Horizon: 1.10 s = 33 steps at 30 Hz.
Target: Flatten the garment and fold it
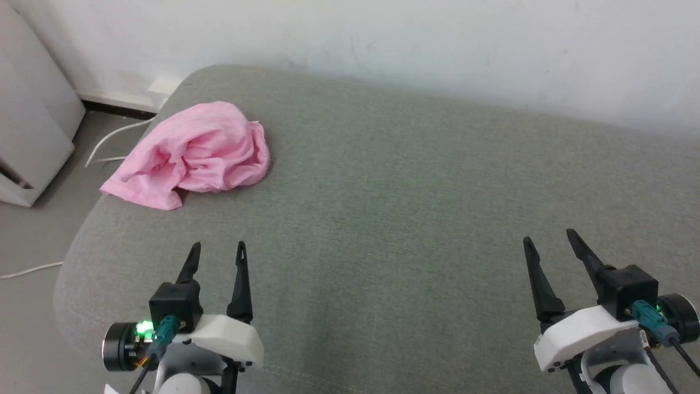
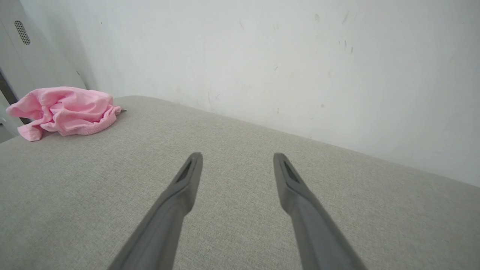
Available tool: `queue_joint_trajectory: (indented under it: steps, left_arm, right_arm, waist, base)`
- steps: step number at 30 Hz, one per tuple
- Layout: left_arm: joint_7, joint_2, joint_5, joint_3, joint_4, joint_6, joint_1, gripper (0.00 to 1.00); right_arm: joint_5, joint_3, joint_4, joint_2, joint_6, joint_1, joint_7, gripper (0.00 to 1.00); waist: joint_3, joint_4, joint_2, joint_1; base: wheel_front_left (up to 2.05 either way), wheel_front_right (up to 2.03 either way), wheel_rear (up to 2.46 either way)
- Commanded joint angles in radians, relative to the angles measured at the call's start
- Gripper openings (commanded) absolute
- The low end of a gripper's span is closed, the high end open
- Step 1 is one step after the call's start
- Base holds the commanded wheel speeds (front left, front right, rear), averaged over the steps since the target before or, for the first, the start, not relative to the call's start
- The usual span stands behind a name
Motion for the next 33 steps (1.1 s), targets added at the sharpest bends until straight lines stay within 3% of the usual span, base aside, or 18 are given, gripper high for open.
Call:
queue_joint_trajectory:
  steps: [1, 33]
  left_arm:
    - [-0.014, 0.005, -0.006, -0.002, 0.007, 0.008, -0.013, 1.00]
    - [-0.080, 0.021, -0.026, -0.014, 0.053, 0.053, -0.028, 1.00]
  right_arm:
    - [-0.006, 0.001, 0.002, 0.002, -0.001, -0.014, -0.005, 1.00]
    - [0.001, 0.000, 0.018, 0.003, -0.001, -0.034, -0.034, 1.00]
  waist:
    - [0.001, 0.019, 0.0000, 0.0000]
    - [0.005, 0.192, 0.0000, 0.0000]
  base:
    - [0.00, 0.00, 0.00]
    - [0.00, 0.00, 0.00]
